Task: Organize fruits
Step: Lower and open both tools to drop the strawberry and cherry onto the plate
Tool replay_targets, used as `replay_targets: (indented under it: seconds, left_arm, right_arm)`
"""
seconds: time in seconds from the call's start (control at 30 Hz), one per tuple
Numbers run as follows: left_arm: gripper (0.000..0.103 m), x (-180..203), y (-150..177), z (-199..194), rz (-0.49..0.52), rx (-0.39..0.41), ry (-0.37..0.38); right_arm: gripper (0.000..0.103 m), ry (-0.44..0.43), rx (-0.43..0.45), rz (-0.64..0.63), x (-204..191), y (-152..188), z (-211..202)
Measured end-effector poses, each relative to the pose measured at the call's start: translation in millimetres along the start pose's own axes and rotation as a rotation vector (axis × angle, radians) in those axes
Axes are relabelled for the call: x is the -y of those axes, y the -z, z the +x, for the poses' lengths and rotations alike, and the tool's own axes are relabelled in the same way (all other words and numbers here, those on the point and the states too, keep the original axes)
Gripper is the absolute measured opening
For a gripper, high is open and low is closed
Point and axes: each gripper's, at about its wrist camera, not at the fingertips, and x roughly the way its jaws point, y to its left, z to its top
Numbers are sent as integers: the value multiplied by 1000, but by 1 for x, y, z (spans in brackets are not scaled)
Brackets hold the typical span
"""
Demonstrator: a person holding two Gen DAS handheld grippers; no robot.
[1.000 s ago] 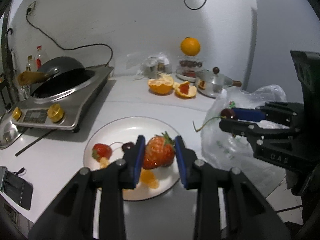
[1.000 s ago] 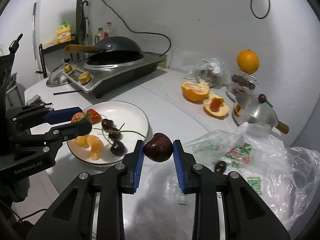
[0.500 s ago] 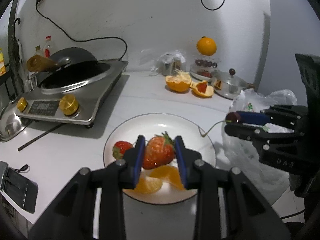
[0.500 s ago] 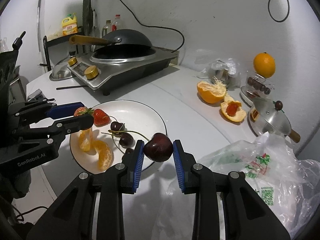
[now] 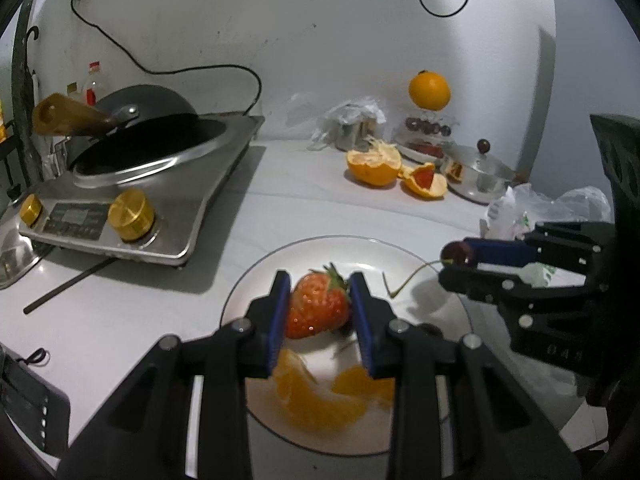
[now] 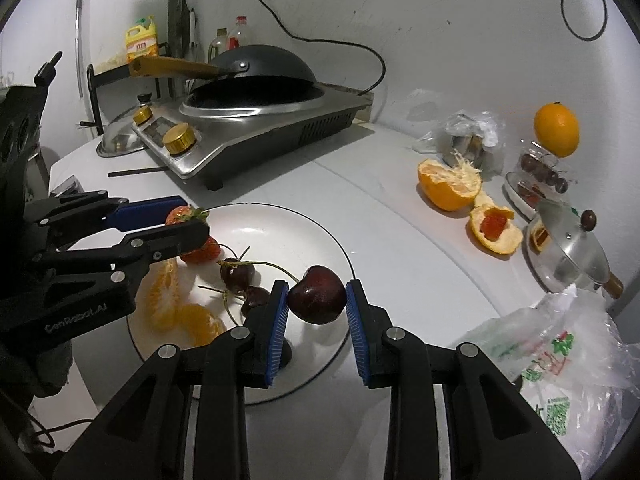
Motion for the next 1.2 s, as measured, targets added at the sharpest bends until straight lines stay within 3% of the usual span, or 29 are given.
replay_targets:
  seconds: [0.73, 0.93, 1.2]
  left_arm:
    - [32, -11, -6, 41, -12, -46, -21]
    - [52, -14, -6, 34, -31, -42, -25]
    - [52, -13, -6, 14, -38, -21, -42]
  right_arm:
    - [31, -26, -68, 25, 3, 2, 37]
    - [38, -21, -64, 25, 1, 1, 33]
    - [38, -11, -38, 21, -2, 2, 14]
